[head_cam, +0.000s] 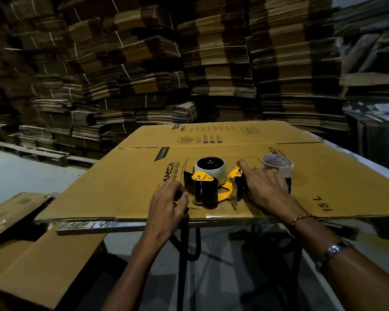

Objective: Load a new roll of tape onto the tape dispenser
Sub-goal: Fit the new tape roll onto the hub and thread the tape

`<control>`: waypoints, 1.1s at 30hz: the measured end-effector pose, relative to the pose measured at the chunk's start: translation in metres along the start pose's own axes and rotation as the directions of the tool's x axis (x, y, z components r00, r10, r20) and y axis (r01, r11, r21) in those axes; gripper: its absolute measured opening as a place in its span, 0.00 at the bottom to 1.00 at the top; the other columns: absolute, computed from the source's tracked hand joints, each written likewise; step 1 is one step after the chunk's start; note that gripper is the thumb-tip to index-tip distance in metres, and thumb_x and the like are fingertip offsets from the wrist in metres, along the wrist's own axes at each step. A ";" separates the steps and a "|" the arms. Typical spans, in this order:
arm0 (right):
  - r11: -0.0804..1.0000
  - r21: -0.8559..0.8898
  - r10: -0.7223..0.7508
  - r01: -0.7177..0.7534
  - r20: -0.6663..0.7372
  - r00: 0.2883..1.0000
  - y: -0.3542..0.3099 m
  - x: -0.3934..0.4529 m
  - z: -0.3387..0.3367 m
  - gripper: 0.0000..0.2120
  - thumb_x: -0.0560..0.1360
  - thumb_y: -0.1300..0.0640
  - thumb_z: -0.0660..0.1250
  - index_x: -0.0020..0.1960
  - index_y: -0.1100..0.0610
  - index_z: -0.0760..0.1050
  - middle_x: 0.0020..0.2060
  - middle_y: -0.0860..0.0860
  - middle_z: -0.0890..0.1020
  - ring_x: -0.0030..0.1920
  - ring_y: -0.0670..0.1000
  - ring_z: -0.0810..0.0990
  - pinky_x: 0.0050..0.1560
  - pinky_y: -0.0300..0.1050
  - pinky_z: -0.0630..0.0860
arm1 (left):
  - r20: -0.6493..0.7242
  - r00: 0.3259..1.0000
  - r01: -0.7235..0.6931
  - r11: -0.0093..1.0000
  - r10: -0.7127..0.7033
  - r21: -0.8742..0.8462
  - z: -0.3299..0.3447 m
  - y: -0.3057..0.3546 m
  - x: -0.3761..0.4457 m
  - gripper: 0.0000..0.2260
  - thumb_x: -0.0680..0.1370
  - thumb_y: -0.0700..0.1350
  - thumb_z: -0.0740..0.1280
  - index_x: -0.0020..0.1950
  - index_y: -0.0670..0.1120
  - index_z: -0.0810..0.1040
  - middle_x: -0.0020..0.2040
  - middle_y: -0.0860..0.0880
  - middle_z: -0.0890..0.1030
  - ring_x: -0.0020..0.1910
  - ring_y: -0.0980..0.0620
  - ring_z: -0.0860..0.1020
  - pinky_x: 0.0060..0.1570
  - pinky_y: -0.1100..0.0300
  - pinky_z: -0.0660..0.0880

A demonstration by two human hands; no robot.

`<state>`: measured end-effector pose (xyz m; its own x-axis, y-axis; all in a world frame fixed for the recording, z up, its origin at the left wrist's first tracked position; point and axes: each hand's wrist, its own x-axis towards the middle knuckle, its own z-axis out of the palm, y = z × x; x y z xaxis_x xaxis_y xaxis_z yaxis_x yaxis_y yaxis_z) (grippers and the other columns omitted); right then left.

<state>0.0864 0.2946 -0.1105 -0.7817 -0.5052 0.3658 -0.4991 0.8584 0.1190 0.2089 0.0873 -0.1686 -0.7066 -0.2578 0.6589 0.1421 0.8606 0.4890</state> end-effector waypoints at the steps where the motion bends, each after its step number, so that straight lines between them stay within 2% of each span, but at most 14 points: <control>1: 1.000 0.002 0.008 -0.008 -0.007 1.000 0.000 0.000 0.002 0.24 0.79 0.57 0.62 0.72 0.51 0.55 0.41 0.52 0.77 0.36 0.55 0.70 0.39 0.49 0.62 | -0.008 1.000 -0.005 1.000 0.005 -0.010 -0.002 0.002 -0.003 0.08 0.79 0.40 0.67 0.42 0.48 0.72 0.40 0.55 0.73 0.41 0.52 0.72 0.40 0.57 0.70; 4: 0.999 0.032 0.014 -0.014 0.001 1.000 0.001 0.002 0.005 0.24 0.80 0.56 0.62 0.71 0.50 0.55 0.43 0.52 0.80 0.37 0.55 0.72 0.39 0.49 0.63 | -0.010 0.999 -0.037 0.999 0.036 -0.036 -0.010 0.011 -0.016 0.09 0.79 0.39 0.68 0.42 0.48 0.72 0.40 0.58 0.72 0.42 0.58 0.71 0.39 0.63 0.67; 7: 0.999 0.043 0.017 -0.017 -0.008 1.000 0.001 0.002 0.008 0.27 0.79 0.54 0.64 0.71 0.49 0.54 0.46 0.53 0.81 0.38 0.55 0.71 0.41 0.48 0.63 | -0.017 0.998 -0.058 0.995 0.057 -0.085 -0.009 0.028 -0.032 0.06 0.79 0.45 0.64 0.42 0.47 0.71 0.40 0.60 0.71 0.42 0.59 0.70 0.39 0.67 0.66; 11: 1.000 0.010 0.014 -0.014 -0.013 1.000 0.000 0.001 0.008 0.30 0.78 0.57 0.65 0.73 0.50 0.53 0.41 0.51 0.75 0.38 0.55 0.69 0.41 0.48 0.61 | -0.011 0.996 -0.093 0.991 0.092 -0.098 0.003 0.047 -0.047 0.07 0.79 0.48 0.60 0.42 0.48 0.71 0.41 0.57 0.69 0.43 0.57 0.69 0.41 0.64 0.66; 15: 0.999 0.023 0.023 -0.023 -0.001 1.000 0.000 0.002 0.010 0.34 0.76 0.60 0.66 0.75 0.49 0.51 0.42 0.51 0.74 0.40 0.55 0.67 0.44 0.47 0.61 | -0.011 0.996 -0.091 0.991 0.090 -0.099 0.008 0.052 -0.051 0.06 0.79 0.48 0.60 0.43 0.50 0.69 0.42 0.58 0.68 0.44 0.57 0.68 0.42 0.64 0.65; 19: 0.999 0.042 0.002 -0.003 0.004 1.000 0.000 0.001 0.008 0.30 0.79 0.59 0.62 0.75 0.50 0.51 0.42 0.51 0.72 0.40 0.55 0.68 0.44 0.48 0.61 | 0.005 0.996 -0.092 0.990 0.093 -0.105 0.012 0.055 -0.060 0.05 0.79 0.48 0.60 0.43 0.54 0.66 0.42 0.59 0.67 0.44 0.59 0.68 0.42 0.68 0.64; 23: 0.999 0.041 0.009 -0.009 -0.015 1.000 0.002 0.001 0.012 0.30 0.78 0.60 0.63 0.74 0.49 0.52 0.42 0.51 0.75 0.39 0.55 0.69 0.44 0.48 0.61 | -0.004 0.998 -0.065 0.989 0.065 -0.133 0.009 0.050 -0.063 0.06 0.79 0.49 0.60 0.43 0.51 0.69 0.41 0.58 0.69 0.43 0.57 0.70 0.40 0.63 0.67; 27: 0.998 0.054 -0.014 0.013 0.003 1.000 0.002 0.001 0.009 0.29 0.78 0.56 0.64 0.74 0.50 0.53 0.42 0.52 0.76 0.38 0.55 0.70 0.43 0.48 0.62 | -0.039 0.999 -0.037 0.997 0.034 -0.074 -0.003 0.030 -0.050 0.09 0.79 0.50 0.59 0.43 0.48 0.71 0.41 0.56 0.71 0.43 0.55 0.70 0.40 0.61 0.68; 29: 0.999 0.046 -0.020 0.020 -0.004 1.000 0.002 0.001 0.007 0.28 0.78 0.55 0.64 0.73 0.50 0.54 0.40 0.51 0.76 0.37 0.55 0.69 0.41 0.48 0.63 | -0.046 0.999 -0.029 0.999 0.027 -0.041 -0.008 0.022 -0.042 0.08 0.79 0.48 0.61 0.43 0.47 0.72 0.41 0.55 0.71 0.42 0.55 0.70 0.39 0.63 0.68; 33: 1.000 -0.013 -0.013 0.013 -0.038 0.999 0.003 0.004 0.010 0.26 0.78 0.61 0.62 0.71 0.50 0.55 0.35 0.50 0.71 0.31 0.53 0.66 0.34 0.47 0.60 | -0.021 0.999 -0.050 0.999 0.050 0.012 -0.010 0.011 -0.023 0.06 0.80 0.42 0.65 0.43 0.48 0.72 0.42 0.55 0.72 0.42 0.53 0.70 0.41 0.66 0.66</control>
<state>0.0777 0.2944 -0.1174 -0.7600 -0.5127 0.3994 -0.5042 0.8529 0.1353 0.2329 0.0979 -0.1727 -0.6837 -0.2237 0.6947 0.1684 0.8778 0.4484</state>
